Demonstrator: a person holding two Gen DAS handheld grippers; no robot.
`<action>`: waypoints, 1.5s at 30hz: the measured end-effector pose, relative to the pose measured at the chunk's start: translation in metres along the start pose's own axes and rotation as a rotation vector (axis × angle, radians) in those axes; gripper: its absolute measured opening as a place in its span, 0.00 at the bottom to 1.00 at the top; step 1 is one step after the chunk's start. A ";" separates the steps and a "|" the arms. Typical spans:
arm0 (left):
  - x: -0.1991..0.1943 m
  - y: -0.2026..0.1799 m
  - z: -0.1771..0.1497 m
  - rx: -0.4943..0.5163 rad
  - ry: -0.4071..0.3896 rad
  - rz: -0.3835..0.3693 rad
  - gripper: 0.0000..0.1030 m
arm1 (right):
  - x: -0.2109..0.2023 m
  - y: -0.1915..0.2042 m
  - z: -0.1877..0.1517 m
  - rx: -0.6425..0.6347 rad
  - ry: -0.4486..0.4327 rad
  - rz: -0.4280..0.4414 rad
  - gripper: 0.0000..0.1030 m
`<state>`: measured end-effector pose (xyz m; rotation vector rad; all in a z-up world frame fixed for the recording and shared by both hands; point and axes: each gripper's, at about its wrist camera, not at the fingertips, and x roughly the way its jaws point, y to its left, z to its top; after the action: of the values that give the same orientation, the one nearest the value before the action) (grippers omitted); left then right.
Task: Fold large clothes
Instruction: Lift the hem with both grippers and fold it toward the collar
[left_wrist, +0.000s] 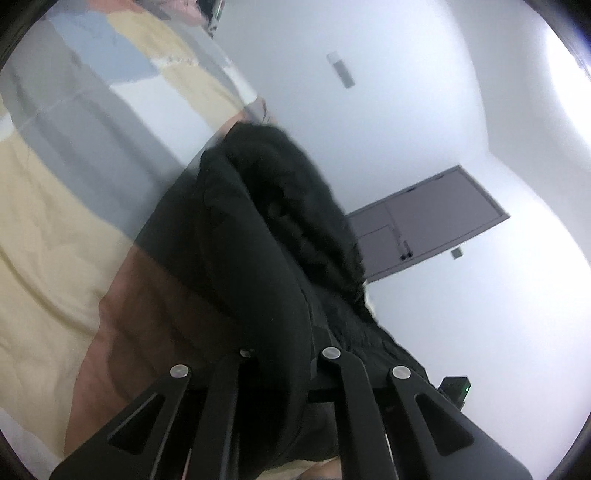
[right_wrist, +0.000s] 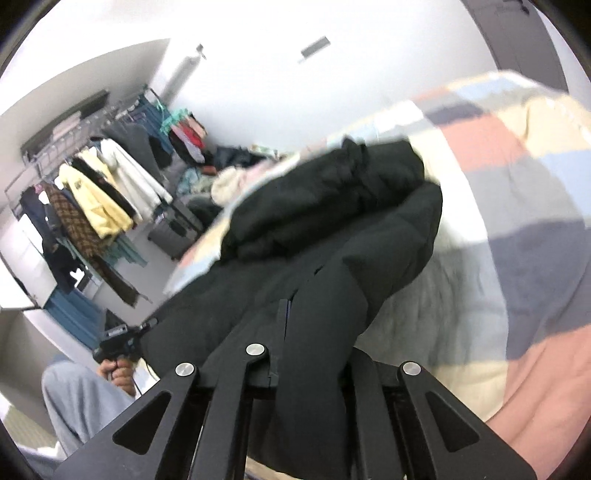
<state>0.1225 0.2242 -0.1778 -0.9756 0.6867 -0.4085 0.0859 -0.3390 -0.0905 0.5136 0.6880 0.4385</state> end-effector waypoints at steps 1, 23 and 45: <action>-0.005 -0.006 0.003 0.000 -0.010 -0.010 0.02 | -0.006 0.004 0.005 -0.008 -0.015 0.005 0.05; -0.159 -0.127 0.013 0.089 -0.069 -0.094 0.02 | -0.121 0.092 0.036 0.003 -0.080 0.104 0.04; -0.165 -0.168 0.041 0.006 0.063 0.079 0.04 | -0.123 0.091 0.080 0.110 0.023 0.112 0.06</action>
<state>0.0297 0.2626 0.0393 -0.9304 0.7779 -0.3729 0.0369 -0.3573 0.0737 0.6545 0.7101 0.5139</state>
